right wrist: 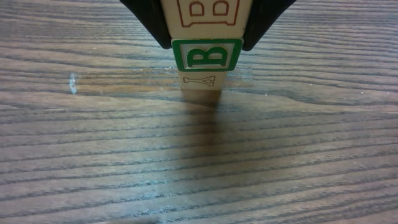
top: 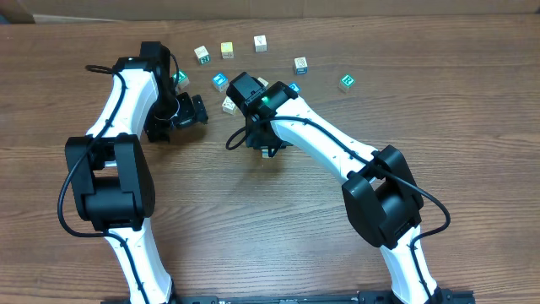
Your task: Form a tower
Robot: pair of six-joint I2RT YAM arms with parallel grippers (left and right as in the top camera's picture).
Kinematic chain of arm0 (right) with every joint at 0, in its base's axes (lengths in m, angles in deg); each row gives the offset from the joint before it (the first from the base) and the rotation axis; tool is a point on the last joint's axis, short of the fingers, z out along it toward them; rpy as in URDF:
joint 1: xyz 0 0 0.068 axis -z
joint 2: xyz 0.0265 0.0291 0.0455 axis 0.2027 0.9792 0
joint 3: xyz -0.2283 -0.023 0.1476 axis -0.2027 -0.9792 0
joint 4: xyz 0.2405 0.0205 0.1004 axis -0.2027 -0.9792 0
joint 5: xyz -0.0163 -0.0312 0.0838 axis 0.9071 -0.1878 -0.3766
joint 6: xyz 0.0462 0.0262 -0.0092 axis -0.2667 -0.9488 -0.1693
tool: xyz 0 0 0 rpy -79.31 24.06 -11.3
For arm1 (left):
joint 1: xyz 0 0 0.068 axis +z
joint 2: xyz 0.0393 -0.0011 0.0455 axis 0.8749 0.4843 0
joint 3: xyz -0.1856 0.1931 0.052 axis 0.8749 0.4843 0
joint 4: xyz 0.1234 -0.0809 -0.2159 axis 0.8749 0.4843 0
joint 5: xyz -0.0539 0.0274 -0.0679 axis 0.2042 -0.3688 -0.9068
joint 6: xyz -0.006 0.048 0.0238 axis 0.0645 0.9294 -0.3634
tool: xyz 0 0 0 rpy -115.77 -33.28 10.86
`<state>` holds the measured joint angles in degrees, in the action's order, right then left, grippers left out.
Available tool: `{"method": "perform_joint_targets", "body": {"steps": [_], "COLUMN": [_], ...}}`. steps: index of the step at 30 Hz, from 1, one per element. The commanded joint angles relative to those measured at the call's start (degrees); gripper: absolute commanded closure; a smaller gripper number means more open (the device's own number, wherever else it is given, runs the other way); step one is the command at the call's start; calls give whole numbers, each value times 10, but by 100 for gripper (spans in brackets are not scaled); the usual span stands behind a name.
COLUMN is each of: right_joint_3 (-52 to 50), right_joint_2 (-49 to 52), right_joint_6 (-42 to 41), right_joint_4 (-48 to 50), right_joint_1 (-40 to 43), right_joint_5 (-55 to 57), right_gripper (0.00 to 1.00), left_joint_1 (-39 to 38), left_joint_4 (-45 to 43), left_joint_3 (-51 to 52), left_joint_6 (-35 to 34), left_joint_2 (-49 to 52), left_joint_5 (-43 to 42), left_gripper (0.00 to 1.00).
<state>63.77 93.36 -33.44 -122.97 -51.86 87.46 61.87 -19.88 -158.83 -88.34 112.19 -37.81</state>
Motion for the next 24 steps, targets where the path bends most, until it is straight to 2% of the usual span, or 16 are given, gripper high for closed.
{"method": "perform_joint_targets", "body": {"steps": [1, 24], "right_joint_3": [-3, -4], "right_joint_2": [-30, -30], "right_joint_6": [-10, -36], "right_joint_4": [0, -4], "right_joint_1": [0, 0], "right_joint_5": [10, 16], "right_gripper": [80, 80], "left_joint_1": [-1, -1], "left_joint_4": [-1, -1], "left_joint_3": [-11, -12], "left_joint_6": [2, 2], "left_joint_2": [-11, -11], "left_joint_5": [5, 5], "left_gripper": [0, 0]}}
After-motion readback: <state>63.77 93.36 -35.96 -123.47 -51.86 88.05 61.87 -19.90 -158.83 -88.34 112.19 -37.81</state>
